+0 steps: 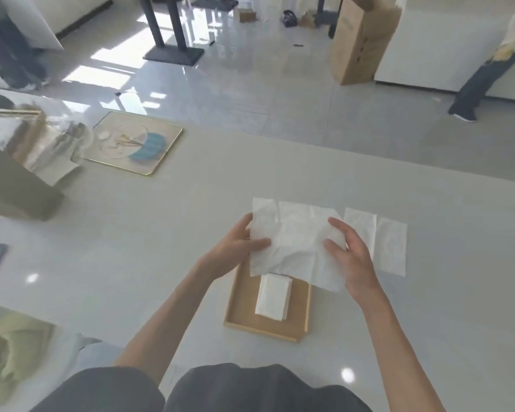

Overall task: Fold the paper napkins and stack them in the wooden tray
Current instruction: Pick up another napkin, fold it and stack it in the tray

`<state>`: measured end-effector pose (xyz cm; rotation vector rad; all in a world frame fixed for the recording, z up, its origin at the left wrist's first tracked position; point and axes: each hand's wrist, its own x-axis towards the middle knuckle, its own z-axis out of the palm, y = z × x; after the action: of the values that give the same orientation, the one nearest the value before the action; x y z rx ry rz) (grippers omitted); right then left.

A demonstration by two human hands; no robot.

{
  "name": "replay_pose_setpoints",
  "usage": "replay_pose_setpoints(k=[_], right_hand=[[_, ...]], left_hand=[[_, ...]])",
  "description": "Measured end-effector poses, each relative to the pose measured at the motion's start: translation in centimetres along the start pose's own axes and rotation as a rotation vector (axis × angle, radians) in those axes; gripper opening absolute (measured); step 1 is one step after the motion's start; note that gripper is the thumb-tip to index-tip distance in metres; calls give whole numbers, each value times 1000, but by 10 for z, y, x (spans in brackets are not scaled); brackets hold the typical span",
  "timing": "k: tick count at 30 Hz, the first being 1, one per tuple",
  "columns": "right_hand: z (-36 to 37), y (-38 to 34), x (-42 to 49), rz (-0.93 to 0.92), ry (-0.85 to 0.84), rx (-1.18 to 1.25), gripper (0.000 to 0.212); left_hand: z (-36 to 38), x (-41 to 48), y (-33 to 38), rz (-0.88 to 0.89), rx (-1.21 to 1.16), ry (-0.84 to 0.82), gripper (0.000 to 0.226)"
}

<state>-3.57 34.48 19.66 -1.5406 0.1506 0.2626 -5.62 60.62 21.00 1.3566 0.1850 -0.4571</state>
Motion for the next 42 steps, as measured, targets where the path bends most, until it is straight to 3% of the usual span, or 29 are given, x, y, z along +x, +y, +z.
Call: replay_pose_setpoints(k=[4, 8, 12, 16, 24, 29, 34, 42], right_hand=[[6, 2, 4, -7, 3, 42, 49], [7, -13, 10, -58, 20, 27, 52], [10, -24, 13, -187, 25, -2, 54], [22, -33, 10, -238, 29, 14, 68], [20, -38, 11, -242, 6, 43, 74], [18, -39, 12, -207, -68, -16, 67], [20, -66, 2, -331, -100, -58, 71], [22, -122, 1, -504, -57, -25, 73]], left_hand=[[-16, 4, 2, -16, -4, 9, 31], [-27, 12, 16, 51, 47, -1, 26], [-31, 14, 31, 196, 44, -23, 34], [-35, 15, 40, 305, 104, -36, 38], [-34, 12, 38, 274, 46, -125, 52], [-35, 12, 30, 278, 46, -63, 40], [-36, 12, 41, 419, 116, 50, 20], [-22, 4, 96, 578, -16, -23, 53]])
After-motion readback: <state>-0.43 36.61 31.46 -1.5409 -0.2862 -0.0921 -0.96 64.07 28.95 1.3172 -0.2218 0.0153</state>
